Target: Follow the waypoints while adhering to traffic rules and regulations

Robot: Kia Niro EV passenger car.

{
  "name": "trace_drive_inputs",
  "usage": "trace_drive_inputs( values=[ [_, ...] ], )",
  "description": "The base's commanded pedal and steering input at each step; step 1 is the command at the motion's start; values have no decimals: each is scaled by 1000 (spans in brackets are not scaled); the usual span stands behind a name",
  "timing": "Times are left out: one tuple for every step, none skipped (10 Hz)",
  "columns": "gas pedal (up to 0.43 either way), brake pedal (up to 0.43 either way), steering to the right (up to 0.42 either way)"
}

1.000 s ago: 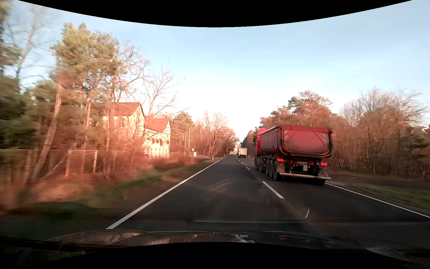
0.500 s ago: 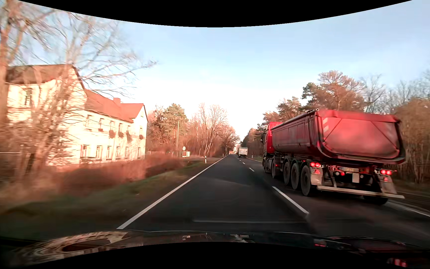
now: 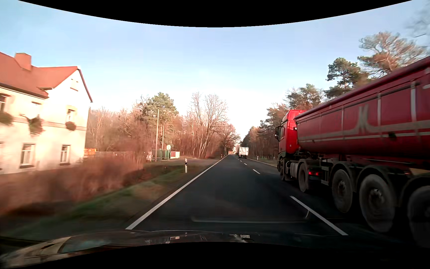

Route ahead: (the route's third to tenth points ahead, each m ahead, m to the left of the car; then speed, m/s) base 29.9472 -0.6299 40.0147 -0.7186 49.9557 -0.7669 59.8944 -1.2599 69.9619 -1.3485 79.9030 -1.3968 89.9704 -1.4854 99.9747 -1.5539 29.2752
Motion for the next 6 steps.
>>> trace_drive_inputs(
  values=[
    [701,0,6],
    [669,0,6],
    [559,0,6],
    [350,0,6],
    [177,0,6],
    [98,0,6]
  ],
)
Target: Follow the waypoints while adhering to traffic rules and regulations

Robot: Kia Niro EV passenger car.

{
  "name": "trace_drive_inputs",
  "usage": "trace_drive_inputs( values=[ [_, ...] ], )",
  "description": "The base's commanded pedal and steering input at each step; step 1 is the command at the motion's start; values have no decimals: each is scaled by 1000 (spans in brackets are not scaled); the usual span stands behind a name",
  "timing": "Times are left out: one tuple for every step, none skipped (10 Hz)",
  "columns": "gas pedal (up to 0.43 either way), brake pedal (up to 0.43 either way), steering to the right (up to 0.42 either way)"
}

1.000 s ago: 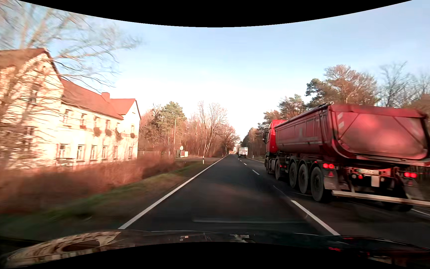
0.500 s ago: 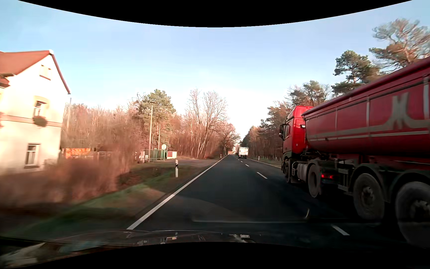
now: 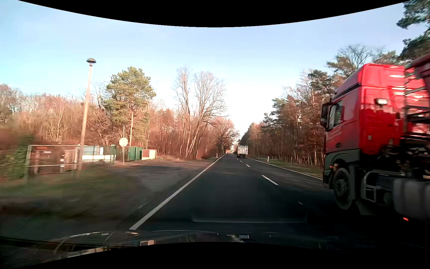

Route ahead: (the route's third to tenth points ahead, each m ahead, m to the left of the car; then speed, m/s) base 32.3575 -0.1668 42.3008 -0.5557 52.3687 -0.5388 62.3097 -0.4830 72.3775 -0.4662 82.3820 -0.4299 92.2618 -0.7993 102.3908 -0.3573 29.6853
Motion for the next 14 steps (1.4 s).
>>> trace_drive_inputs(
  values=[
    [0,0,4],
    [0,0,3],
    [0,0,3],
    [0,0,2],
    [0,0,2],
    [0,0,2],
    [0,0,2],
    [0,0,2],
    [0,0,4],
    [0,0,7],
    [0,0,8],
    [0,0,9],
    [0,0,10],
    [0,0,14]
  ],
)
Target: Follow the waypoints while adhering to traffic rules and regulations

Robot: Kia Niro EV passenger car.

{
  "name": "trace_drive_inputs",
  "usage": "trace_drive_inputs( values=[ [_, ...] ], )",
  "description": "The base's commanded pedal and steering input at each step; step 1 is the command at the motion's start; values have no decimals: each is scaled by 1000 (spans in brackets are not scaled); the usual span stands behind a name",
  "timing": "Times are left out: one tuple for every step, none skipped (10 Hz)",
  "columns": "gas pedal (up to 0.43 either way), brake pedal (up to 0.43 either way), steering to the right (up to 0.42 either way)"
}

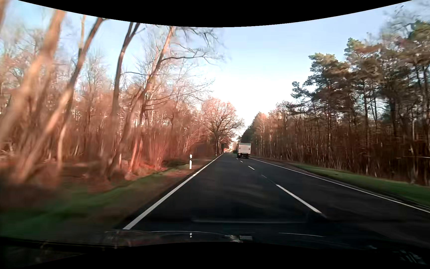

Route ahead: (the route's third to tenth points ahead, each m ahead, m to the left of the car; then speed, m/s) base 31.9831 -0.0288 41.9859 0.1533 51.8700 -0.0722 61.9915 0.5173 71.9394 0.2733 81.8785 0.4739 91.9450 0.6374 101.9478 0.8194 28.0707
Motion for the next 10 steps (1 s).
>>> trace_drive_inputs(
  values=[
    [0,0,14],
    [0,0,14],
    [0,0,14],
    [0,0,13],
    [0,0,10],
    [0,0,10],
    [0,0,10],
    [0,0,10],
    [0,0,11],
    [0,6,11]
  ],
)
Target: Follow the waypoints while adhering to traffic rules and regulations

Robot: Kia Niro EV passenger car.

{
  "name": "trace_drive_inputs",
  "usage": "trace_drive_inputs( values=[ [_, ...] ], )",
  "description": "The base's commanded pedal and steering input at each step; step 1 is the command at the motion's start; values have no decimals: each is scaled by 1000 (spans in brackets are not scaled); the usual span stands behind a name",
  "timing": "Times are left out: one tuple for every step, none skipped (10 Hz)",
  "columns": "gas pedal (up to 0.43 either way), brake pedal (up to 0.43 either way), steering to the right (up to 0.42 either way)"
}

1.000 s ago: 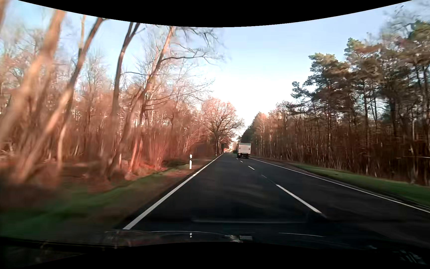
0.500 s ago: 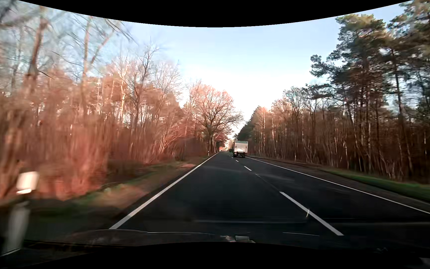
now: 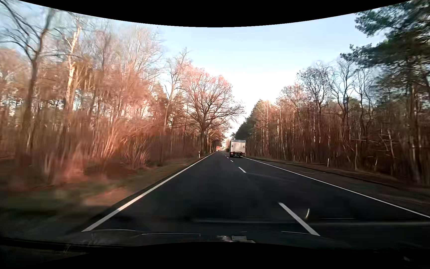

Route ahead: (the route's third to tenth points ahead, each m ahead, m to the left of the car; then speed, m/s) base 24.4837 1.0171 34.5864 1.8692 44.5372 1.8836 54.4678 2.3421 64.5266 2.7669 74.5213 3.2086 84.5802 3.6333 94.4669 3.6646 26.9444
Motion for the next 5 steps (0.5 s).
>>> trace_drive_inputs(
  values=[
    [0,6,11],
    [0,6,11],
    [0,12,11],
    [0,12,10],
    [0,18,10]
  ],
)
